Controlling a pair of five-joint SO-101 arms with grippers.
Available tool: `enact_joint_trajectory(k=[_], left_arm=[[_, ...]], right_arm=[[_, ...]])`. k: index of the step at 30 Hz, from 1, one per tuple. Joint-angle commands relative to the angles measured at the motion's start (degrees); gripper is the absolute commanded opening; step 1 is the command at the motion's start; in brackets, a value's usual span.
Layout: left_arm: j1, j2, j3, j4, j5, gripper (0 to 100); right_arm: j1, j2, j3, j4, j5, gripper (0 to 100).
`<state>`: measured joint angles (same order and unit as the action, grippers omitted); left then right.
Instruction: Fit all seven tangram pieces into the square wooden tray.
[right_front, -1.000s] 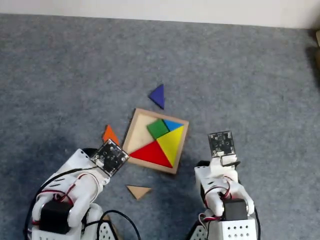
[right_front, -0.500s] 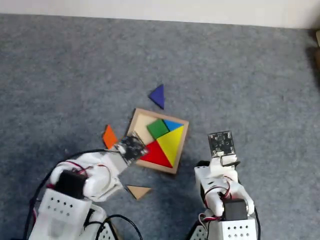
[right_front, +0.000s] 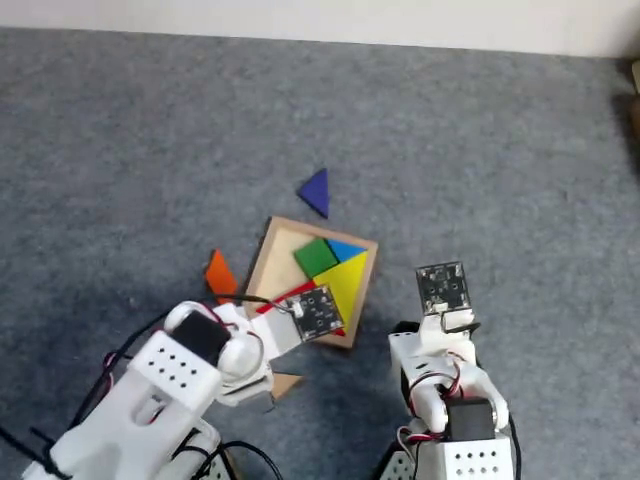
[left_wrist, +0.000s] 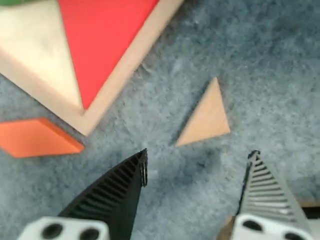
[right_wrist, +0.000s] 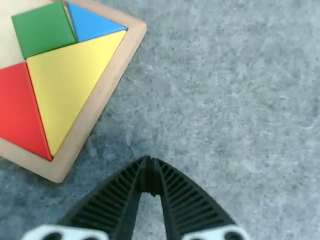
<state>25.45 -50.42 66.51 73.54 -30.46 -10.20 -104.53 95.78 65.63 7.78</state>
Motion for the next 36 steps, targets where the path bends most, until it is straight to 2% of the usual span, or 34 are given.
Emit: enact_joint_trajectory(k=[1, 7, 17, 24, 36], left_arm=[[1.9, 3.1, -2.6, -4.0, 0.4, 30], [8.0, 6.5, -2.6, -4.7, 0.7, 30], [7.8, 19.4, -2.6, -15.7, 0.7, 23], [5.7, 23.2, -2.7, -17.2, 0.7, 23], [-3.6, 23.6, -3.0, -17.2, 0.8, 23]], right_arm=[[0.7, -0.1, 5.9, 0.3, -0.3, 0.5], [0.7, -0.1, 5.9, 0.3, -0.3, 0.5], [0.7, -0.1, 5.9, 0.3, -0.3, 0.5], [0.7, -0.1, 5.9, 0.3, -0.3, 0.5], [0.7, -0.1, 5.9, 0.3, -0.3, 0.5]])
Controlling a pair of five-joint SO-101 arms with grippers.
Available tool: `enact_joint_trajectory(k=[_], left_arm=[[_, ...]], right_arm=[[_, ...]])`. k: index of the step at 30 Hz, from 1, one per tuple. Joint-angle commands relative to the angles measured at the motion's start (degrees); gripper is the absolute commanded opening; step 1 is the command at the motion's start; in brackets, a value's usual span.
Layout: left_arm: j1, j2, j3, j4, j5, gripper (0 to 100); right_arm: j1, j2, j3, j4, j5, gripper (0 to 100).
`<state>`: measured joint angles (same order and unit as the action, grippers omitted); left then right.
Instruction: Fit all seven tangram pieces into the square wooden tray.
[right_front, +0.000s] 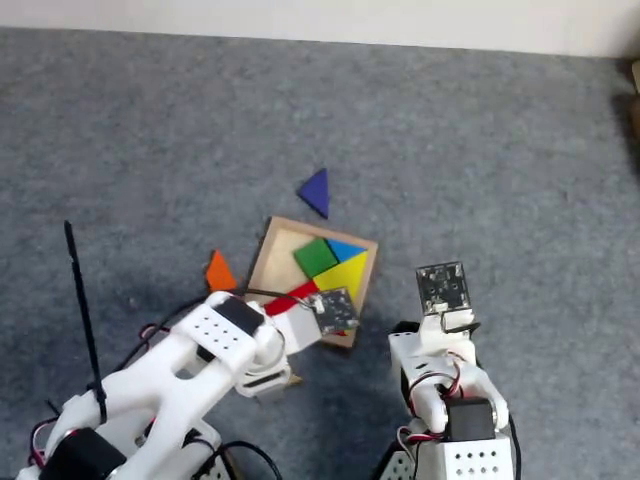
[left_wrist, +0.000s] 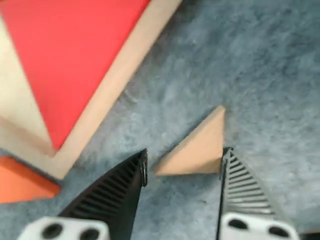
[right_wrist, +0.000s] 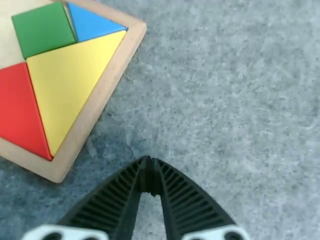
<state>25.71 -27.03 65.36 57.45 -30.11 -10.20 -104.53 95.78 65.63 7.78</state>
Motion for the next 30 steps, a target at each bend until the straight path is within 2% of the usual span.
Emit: enact_joint_trajectory(k=[1, 7, 12, 17, 22, 25, 30], left_arm=[[-4.0, 0.2, -1.9, -1.1, 0.5, 23], [-3.6, -0.2, -1.9, -1.1, 4.0, 18], [-3.6, -0.2, -2.9, -0.8, 4.2, 17], [-3.6, -0.2, -7.7, -0.7, 11.3, 17], [-1.5, -0.2, -10.4, -0.4, 11.9, 17], [-1.2, -0.2, -13.1, 3.1, 12.1, 17], [-1.6, -0.2, -19.1, 7.0, 19.0, 17]], right_arm=[[0.7, -0.1, 5.9, 0.3, -0.3, 0.5], [0.7, -0.1, 5.9, 0.3, -0.3, 0.5], [0.7, -0.1, 5.9, 0.3, -0.3, 0.5], [0.7, -0.1, 5.9, 0.3, -0.3, 0.5], [0.7, -0.1, 5.9, 0.3, -0.3, 0.5], [0.7, -0.1, 5.9, 0.3, -0.3, 0.5], [0.7, -0.1, 5.9, 0.3, -0.3, 0.5]])
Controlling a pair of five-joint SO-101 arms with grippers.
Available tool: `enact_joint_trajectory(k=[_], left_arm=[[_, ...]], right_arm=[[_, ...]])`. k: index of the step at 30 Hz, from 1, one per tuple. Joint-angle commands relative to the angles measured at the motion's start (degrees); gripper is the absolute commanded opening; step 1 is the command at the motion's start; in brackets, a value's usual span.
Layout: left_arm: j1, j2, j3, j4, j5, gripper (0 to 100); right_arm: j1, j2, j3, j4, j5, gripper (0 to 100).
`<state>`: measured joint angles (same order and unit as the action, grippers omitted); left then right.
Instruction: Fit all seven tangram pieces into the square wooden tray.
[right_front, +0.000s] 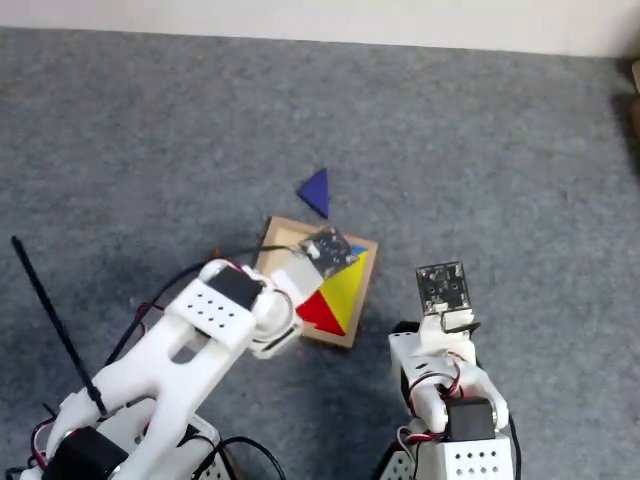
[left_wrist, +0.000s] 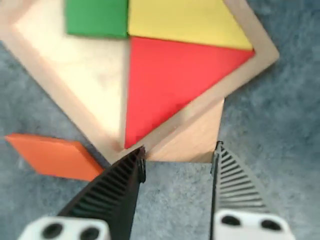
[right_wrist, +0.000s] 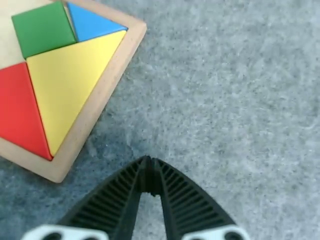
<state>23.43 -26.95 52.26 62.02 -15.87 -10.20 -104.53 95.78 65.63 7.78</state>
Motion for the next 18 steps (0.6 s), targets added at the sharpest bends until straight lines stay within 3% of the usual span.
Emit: enact_joint_trajectory(k=[1, 10, 18], left_arm=[[0.7, -0.2, -6.6, 2.3, 6.6, 17], [0.6, 0.2, -8.0, -0.2, 24.1, 17], [-5.3, 0.2, -5.6, -6.2, 32.2, 17]], right_arm=[[0.7, -0.1, 5.9, 0.3, -0.3, 0.5], [0.7, -0.1, 5.9, 0.3, -0.3, 0.5], [0.7, -0.1, 5.9, 0.3, -0.3, 0.5]])
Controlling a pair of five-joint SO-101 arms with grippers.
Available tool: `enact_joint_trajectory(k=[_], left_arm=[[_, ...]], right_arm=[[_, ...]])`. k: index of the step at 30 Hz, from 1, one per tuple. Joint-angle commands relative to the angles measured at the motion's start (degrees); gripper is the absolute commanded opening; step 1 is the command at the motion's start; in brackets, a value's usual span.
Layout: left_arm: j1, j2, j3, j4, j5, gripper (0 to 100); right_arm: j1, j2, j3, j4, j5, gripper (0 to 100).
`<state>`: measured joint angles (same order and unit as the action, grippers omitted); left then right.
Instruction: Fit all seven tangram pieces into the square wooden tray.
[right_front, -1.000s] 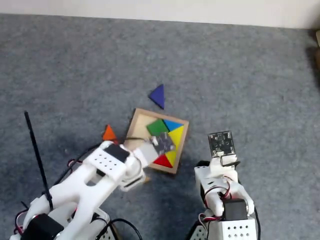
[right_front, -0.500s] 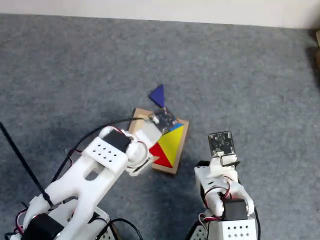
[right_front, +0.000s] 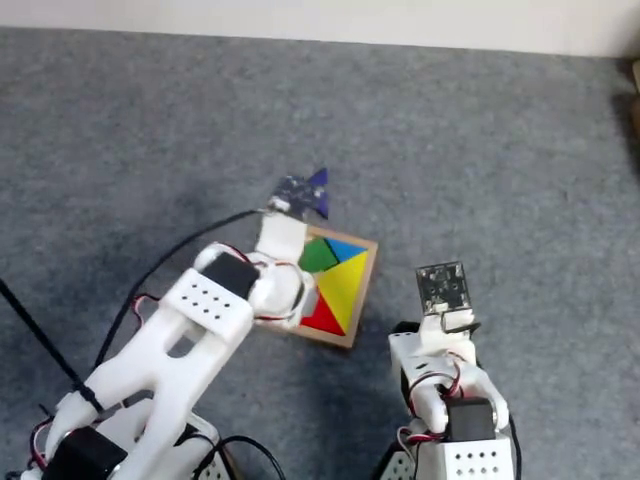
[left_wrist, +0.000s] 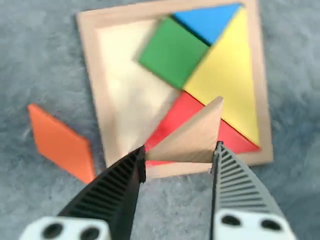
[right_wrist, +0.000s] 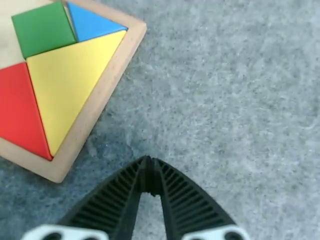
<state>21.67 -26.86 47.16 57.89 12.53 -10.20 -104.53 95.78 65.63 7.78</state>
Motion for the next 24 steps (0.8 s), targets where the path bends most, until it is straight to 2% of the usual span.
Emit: enact_joint_trajectory(k=[1, 4, 6, 14, 17, 21, 24], left_arm=[[-3.8, 0.1, -0.5, -2.1, 5.7, 17], [-3.8, 0.1, -0.2, -2.2, 15.6, 17], [-3.8, 0.1, -0.2, -2.1, 19.8, 17], [-4.0, 0.2, -0.2, -2.4, 20.8, 18], [-4.3, 0.2, -0.1, -2.3, 21.7, 26], [-4.2, 0.2, 0.3, -2.4, 28.3, 37], [-4.2, 0.2, 0.0, -2.4, 28.9, 39]], right_arm=[[0.7, -0.1, 5.9, 0.3, -0.3, 0.5], [0.7, -0.1, 5.9, 0.3, -0.3, 0.5], [0.7, -0.1, 5.9, 0.3, -0.3, 0.5], [0.7, -0.1, 5.9, 0.3, -0.3, 0.5], [0.7, -0.1, 5.9, 0.3, -0.3, 0.5], [0.7, -0.1, 5.9, 0.3, -0.3, 0.5], [0.7, -0.1, 5.9, 0.3, -0.3, 0.5]])
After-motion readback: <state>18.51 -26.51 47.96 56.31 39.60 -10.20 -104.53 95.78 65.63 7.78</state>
